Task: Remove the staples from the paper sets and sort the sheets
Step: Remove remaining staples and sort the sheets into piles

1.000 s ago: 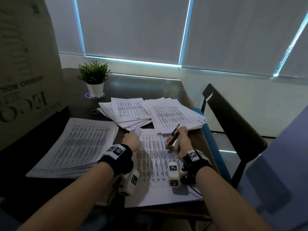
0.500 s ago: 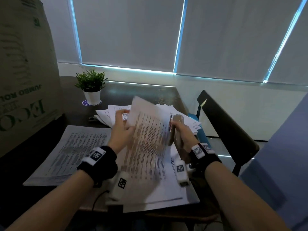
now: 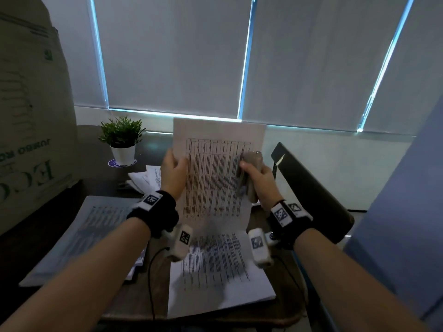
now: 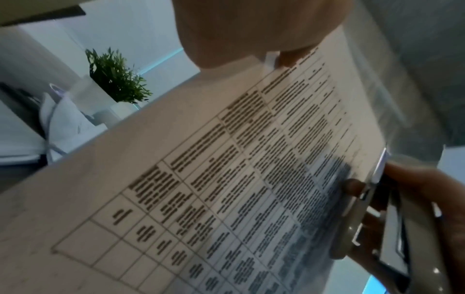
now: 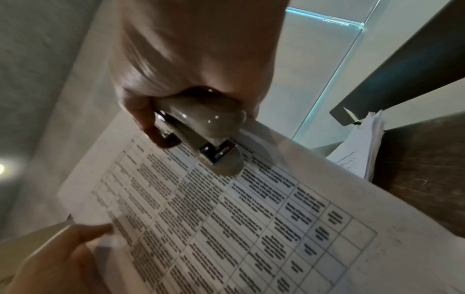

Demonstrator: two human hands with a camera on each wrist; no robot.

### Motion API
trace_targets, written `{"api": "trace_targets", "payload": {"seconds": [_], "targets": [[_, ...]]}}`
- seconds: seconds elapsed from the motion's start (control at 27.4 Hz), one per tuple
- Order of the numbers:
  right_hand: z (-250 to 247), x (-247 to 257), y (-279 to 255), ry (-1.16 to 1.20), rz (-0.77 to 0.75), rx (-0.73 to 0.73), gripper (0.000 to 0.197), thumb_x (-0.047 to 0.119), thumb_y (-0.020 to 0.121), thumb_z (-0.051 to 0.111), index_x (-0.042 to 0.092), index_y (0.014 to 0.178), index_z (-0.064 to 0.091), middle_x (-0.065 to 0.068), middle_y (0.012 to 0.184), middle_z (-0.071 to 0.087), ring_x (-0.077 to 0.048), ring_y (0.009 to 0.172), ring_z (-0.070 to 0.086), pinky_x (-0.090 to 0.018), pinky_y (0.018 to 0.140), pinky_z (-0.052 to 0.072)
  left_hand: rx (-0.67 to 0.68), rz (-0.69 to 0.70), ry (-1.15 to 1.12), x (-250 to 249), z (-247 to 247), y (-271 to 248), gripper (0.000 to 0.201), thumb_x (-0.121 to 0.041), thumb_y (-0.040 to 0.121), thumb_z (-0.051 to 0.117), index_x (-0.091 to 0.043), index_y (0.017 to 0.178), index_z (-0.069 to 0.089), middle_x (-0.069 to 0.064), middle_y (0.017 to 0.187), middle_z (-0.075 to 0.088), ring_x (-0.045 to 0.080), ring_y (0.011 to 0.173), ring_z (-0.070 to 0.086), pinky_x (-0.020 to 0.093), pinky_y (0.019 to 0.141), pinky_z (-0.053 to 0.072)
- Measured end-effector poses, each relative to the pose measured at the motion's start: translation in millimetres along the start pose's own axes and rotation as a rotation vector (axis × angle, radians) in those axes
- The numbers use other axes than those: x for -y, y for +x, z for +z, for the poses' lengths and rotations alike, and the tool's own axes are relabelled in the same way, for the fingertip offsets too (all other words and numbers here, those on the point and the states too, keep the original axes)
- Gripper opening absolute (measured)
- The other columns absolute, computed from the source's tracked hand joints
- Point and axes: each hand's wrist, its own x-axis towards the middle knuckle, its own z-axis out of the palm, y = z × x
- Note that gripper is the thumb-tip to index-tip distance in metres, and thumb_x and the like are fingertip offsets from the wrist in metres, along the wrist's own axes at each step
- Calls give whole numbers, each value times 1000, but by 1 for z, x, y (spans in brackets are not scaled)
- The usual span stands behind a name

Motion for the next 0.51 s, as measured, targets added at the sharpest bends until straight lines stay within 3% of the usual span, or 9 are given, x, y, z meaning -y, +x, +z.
{"api": "trace_targets", "payload": {"seconds": [0.04,0.15,0.22,0.37,0.44,0.51], "targets": [[0,-4,2,-15,-13,-16,53,34,85,72,-2,120,57,-22,106,70,-26,73,71,-31,54,56,-3,-6,4,0,2,1,12,-5,94,41,-10,100,51,10,86,60,15,72,58,34,65,54],[6,11,15,1,-119,-84,43,36,90,68,2,117,61,-18,102,71,-33,79,70,-41,63,61,-71,80,-31,-19,12,12,12,-2,94,44,-12,97,49,-3,82,58,6,68,56,12,57,49],[8,15,22,-5,-157,-115,44,40,89,68,3,113,62,-16,99,72,-30,79,70,-41,68,61,-86,94,-50,-18,15,14,14,-1,93,45,-12,102,47,-3,87,59,5,71,58,10,57,49],[1,-11,5,-93,-32,-135,34,33,93,66,4,110,61,-9,88,68,-16,63,64,-25,56,56,-24,7,55,19,15,-3,9,-5,93,49,-11,98,52,0,84,59,16,75,55,17,56,47],[-6,-3,5,-57,-147,-312,31,29,91,69,7,109,56,-9,95,66,-14,73,66,-19,60,55,-21,46,140,20,18,0,7,-10,94,50,-9,87,52,2,77,57,17,70,53,28,59,46],[-12,35,14,42,-341,-507,33,42,84,74,16,99,61,-15,101,67,-23,82,67,-29,71,57,5,127,241,10,23,12,17,-14,93,52,-10,77,51,4,72,56,21,66,54,34,59,48]]}}
